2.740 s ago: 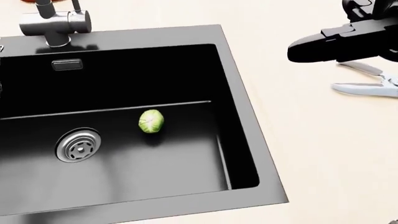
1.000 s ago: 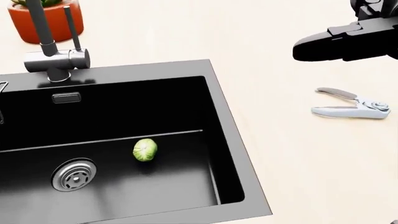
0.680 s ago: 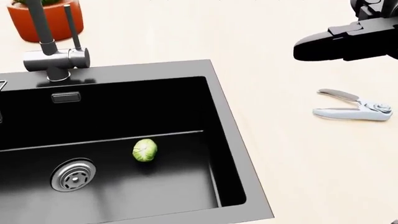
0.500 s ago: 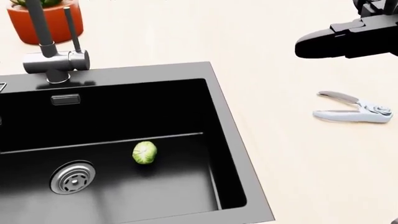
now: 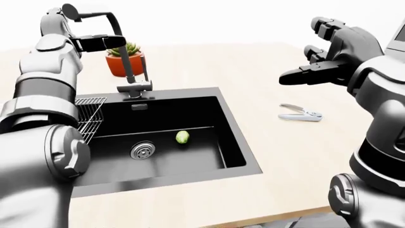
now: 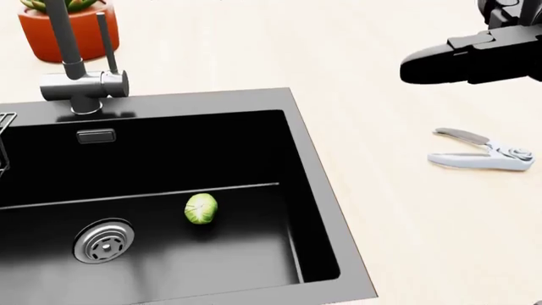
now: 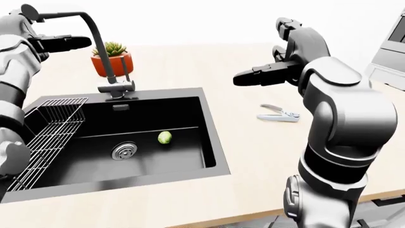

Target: Turn the sink spout to the right.

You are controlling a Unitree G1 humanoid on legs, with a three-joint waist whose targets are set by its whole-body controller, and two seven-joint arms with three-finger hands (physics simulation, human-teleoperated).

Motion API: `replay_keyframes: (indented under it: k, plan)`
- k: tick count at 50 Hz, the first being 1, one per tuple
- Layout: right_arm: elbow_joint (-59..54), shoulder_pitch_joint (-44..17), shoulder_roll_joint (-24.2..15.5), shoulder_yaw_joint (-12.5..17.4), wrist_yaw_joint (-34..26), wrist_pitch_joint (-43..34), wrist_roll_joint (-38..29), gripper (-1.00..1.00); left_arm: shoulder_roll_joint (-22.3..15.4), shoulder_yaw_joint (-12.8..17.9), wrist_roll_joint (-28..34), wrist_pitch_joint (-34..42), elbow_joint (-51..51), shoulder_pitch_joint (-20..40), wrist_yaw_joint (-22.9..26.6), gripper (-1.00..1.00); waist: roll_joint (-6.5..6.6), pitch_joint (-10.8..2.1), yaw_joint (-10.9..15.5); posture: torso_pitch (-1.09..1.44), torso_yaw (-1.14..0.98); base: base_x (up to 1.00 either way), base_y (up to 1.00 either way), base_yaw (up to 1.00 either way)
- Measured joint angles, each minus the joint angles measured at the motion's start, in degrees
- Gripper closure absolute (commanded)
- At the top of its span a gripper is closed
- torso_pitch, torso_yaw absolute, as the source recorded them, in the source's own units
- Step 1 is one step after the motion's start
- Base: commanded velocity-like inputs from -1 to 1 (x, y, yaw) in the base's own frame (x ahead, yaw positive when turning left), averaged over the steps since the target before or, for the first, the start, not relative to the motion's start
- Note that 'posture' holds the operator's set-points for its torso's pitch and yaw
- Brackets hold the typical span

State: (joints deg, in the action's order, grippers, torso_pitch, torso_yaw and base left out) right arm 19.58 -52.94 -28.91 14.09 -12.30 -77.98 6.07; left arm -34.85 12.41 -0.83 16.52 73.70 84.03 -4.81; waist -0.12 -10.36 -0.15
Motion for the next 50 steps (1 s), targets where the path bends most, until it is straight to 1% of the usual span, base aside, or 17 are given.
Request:
replay_keyframes:
  k: [5,19,27,44,50]
  plan:
    - [-0.4,-0.1,-0.2,0.0,0.1,0.1,0.0,-1.00,0.4,0.2,0.6,0.1,0.3,0.3,-0.5,-1.00,0.12,-0.03,0.0,-0.27,0.00,0.00,0.00,0.00]
    - [-0.5,-1.3,-0.6,-0.6,-0.1,-0.5,-0.1,-1.00,2.5,0.0,1.3,1.0,0.2,1.8,-0.8,-1.00,-0.27,0.16,0.2,-0.27,0.00,0.00,0.00,0.00]
    - [0.0,-0.7,-0.4,-0.3,-0.2,-0.5,-0.2,-1.00,3.9,-0.3,1.4,1.0,-0.1,2.3,-0.9,-1.00,-0.29,0.15,0.3,-0.27,0.00,0.00,0.00,0.00]
    - [0.4,0.7,-0.1,0.4,0.0,0.1,0.1,-1.00,8.5,-1.4,1.1,0.8,-0.7,2.0,-1.5,-1.00,-0.52,-0.09,0.3,-0.27,0.00,0.00,0.00,0.00]
    - [0.7,0.9,-0.2,0.5,0.1,-0.1,0.5,-1.00,9.5,-1.8,1.2,1.1,-0.8,2.2,-1.5,-1.00,-0.58,-0.09,0.2,-0.27,0.00,0.00,0.00,0.00]
